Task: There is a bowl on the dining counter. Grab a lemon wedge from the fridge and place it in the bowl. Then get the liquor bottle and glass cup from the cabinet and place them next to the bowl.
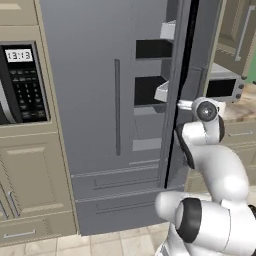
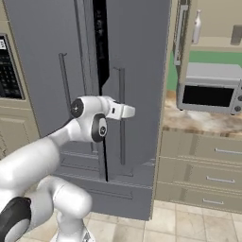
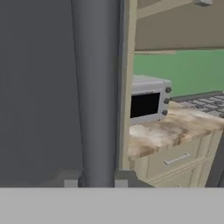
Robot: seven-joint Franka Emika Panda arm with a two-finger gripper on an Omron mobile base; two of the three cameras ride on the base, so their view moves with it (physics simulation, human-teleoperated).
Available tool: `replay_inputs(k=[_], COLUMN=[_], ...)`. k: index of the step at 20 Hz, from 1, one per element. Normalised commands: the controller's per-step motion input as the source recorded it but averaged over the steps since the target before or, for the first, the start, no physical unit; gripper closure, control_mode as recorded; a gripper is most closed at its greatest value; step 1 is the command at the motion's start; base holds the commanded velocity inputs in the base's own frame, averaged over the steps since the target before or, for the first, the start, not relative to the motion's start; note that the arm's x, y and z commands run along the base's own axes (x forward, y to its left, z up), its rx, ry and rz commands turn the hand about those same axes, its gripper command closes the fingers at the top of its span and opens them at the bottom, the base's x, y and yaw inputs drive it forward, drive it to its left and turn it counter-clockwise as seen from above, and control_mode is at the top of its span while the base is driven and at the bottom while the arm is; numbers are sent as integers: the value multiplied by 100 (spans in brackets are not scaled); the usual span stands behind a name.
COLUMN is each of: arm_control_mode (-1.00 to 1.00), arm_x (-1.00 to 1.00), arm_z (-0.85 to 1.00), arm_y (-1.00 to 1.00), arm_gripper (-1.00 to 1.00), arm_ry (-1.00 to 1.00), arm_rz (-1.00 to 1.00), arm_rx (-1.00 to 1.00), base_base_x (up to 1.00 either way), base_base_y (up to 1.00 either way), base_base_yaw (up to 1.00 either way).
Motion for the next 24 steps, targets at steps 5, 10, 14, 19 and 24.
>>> replay_inputs(k=[5,10,14,19,24], arm_control_mode=[-100,-100,-100,-100,-100], arm_x=[-100,-100,-89,-25,66], arm_z=[41,48,40,22,18], arm_y=[-53,41,99,100,82], arm_gripper=[-100,-100,-100,-100,-100], arm_ry=[0,-8,-3,0,1], arm_rz=[-8,4,8,7,0], arm_rx=[1,3,0,0,0], base_base_x=[0,0,0,0,0], base_base_y=[0,0,0,0,0], base_base_yaw=[0,0,0,0,0])
